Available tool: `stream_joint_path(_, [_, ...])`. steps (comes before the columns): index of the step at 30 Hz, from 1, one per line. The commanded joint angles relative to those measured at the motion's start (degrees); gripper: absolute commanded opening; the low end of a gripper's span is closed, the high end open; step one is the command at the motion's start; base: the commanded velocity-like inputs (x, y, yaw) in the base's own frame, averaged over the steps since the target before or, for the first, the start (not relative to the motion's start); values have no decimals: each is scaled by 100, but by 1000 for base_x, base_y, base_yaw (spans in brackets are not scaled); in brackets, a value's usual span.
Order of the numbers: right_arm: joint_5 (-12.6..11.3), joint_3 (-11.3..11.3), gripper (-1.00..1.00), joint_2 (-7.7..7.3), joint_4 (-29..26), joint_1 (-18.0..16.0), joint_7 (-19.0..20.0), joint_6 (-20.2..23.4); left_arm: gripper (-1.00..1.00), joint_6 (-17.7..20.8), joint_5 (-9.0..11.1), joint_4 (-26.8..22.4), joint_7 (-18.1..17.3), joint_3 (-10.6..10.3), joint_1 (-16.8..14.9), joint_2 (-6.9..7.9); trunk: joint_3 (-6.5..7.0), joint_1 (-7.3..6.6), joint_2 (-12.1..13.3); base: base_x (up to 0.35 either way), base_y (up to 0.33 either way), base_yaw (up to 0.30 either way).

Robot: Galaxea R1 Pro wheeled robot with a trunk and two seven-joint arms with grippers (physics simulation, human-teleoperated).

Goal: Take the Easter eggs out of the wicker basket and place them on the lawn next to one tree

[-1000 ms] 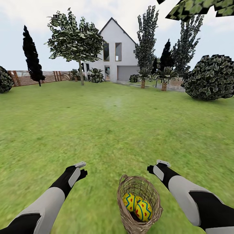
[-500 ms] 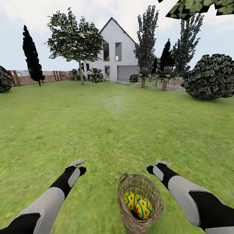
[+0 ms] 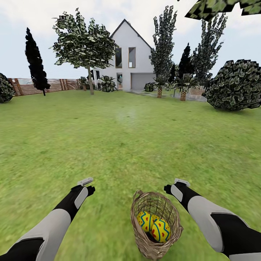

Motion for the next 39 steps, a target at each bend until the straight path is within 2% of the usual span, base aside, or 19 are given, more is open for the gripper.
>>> stream_joint_path(1, [-20, -16, 100, 2, -14, -1, -28, 27, 100, 17, 74, -14, 34, 15, -2, -3, -24, 22, -45, 0, 0, 0])
stream_joint_path(18, [14, -8, 100, 2, -22, -1, -28, 9, 100, 17, 98, -11, 32, 15, -1, 4, -330, 396, -726, 0, 0, 0])
stream_joint_path(23, [31, -1, 100, -10, 2, 7, -93, 19, 100, 0, 86, -28, 41, 33, 8, -121, -329, 395, -725, 0, 0, 0])
stream_joint_path(28, [27, 1, 100, -150, -49, 27, -74, 23, 100, -1, 88, -28, 27, 32, 13, -94, -329, 395, -725, 0, 0, 0])
stream_joint_path(35, [24, 0, 100, -376, -63, 34, -55, 27, 100, -1, 89, -29, 24, 32, 9, -82, -455, 549, -1006, 0, 0, 0])
stream_joint_path(39, [22, -2, 100, -392, -49, 34, -48, 27, 100, -1, 89, -29, 23, 32, 8, -81, -527, 636, -1166, 0, 0, 0])
